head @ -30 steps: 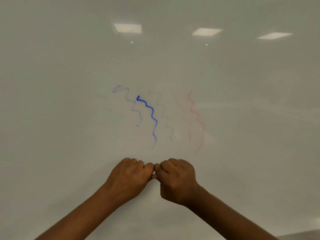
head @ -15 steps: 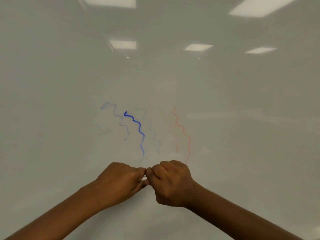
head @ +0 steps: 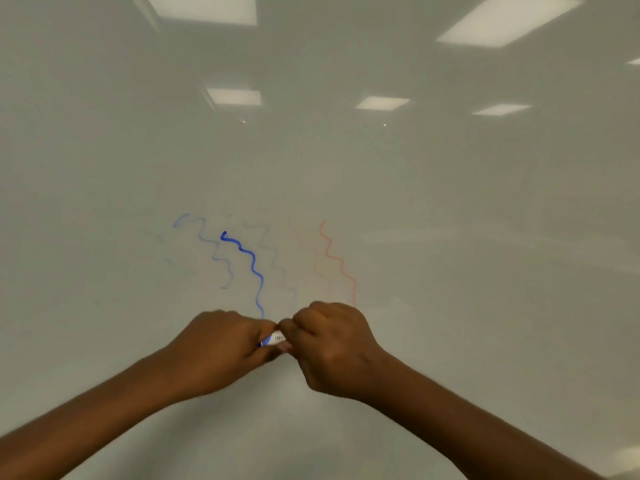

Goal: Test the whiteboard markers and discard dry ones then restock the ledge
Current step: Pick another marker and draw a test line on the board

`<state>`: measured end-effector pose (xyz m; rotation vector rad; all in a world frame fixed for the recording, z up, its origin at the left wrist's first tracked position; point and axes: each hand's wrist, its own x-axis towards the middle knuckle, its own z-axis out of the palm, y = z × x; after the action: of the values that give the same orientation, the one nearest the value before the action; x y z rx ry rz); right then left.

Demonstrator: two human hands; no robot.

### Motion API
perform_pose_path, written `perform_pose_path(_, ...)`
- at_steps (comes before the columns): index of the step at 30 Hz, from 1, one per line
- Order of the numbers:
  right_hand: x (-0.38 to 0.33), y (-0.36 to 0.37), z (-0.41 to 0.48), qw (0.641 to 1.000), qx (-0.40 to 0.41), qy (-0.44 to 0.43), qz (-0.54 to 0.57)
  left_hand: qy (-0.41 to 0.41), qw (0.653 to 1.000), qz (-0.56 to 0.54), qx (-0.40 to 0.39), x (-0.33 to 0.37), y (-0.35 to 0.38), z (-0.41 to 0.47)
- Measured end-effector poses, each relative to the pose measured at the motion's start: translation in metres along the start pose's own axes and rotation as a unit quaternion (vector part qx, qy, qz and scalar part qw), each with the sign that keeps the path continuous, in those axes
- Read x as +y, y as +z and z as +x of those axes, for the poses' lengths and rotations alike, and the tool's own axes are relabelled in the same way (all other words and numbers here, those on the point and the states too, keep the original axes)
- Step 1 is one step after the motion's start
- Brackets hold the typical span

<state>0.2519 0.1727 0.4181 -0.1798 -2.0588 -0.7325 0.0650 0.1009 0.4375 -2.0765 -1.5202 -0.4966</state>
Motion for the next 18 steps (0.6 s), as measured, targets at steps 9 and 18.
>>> perform_pose_path(9, 0.012, -0.018, 0.016, 0.751, 0.127, 0.439, 0.476, 0.005, 0.977, 0.02, 0.211, 0.001, -0.028, 0.032)
perform_pose_path(18, 0.024, -0.047, 0.035, 0.74, 0.183, 0.392, 0.515, 0.125, 0.961, 0.061, 0.239, 0.019, -0.031, 0.062)
